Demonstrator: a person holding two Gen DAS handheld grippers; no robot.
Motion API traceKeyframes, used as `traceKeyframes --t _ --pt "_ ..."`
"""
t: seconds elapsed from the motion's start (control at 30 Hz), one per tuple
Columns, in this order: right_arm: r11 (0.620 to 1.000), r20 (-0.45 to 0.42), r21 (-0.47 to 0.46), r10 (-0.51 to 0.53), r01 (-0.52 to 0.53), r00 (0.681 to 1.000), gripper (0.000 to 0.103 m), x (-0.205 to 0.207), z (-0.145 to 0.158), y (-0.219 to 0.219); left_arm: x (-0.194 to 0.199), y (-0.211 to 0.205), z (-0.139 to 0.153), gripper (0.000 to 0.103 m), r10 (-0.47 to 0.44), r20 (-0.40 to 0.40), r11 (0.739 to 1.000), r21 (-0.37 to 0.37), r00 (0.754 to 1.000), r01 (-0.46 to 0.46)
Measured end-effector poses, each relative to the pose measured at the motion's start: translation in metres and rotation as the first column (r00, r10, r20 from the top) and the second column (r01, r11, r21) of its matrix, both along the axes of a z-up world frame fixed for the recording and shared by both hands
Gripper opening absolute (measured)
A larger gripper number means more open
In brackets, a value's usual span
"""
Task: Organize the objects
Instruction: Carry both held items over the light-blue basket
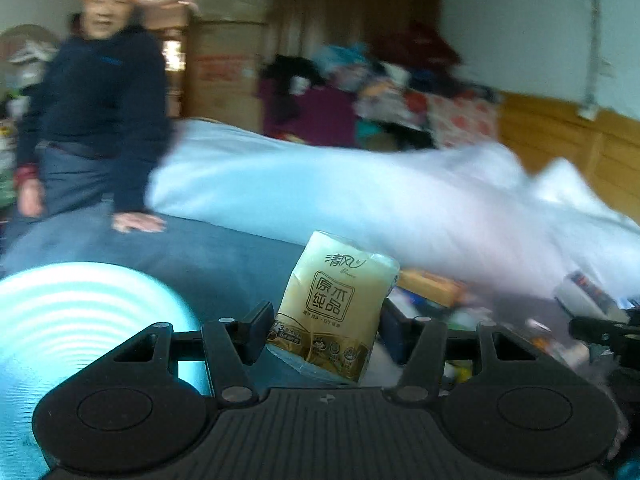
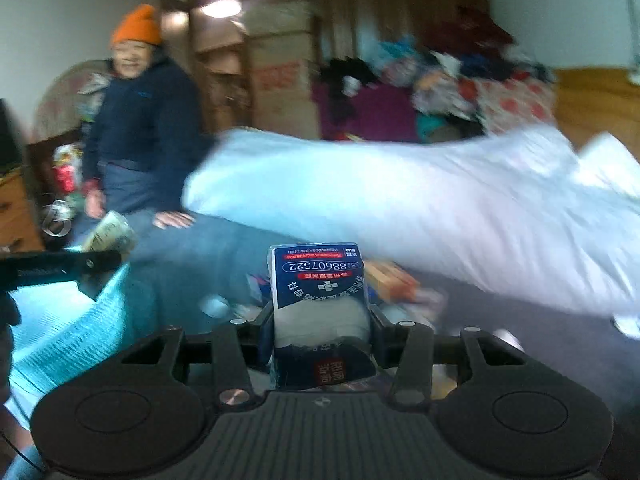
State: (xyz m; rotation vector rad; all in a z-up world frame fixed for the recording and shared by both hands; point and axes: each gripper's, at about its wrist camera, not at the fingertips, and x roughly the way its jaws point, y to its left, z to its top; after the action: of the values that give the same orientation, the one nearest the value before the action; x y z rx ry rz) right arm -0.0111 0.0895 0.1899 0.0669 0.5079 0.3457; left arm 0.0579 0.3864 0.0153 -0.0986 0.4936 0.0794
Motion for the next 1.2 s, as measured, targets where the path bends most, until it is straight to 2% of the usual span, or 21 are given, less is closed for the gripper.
traceKeyframes --t 0.17,0.3,0.57,0.87,1.2 --pt "0.991 0.075 0.024 0.126 -0.128 0.989 0.048 0.005 0.043 0.065 -0.033 0.048 0.026 0.056 0.161 0.028 0.987 0.021 0.987 -0.162" --pt "0.971 0.142 0.023 0.230 -0.236 0.963 0.048 -0.012 0.085 0.129 -0.057 0.081 0.039 0.056 0.269 0.036 0.963 0.019 0.963 -0.269" --pt "0.918 0.142 0.018 0.389 -0.395 0.910 0.048 -0.042 0.132 0.249 -0.078 0.135 0.040 0.056 0.394 0.005 0.919 0.016 0.919 -0.395" --pt "0.882 0.087 -0.012 0.470 -0.471 0.878 0.049 -0.057 0.128 0.327 -0.080 0.171 0.019 0.056 0.433 -0.030 0.901 -0.016 0.901 -0.433" --pt "0.874 0.030 -0.031 0.487 -0.486 0.873 0.049 -0.034 0.095 0.345 -0.080 0.182 0.003 0.056 0.445 -0.033 0.894 -0.038 0.895 -0.446"
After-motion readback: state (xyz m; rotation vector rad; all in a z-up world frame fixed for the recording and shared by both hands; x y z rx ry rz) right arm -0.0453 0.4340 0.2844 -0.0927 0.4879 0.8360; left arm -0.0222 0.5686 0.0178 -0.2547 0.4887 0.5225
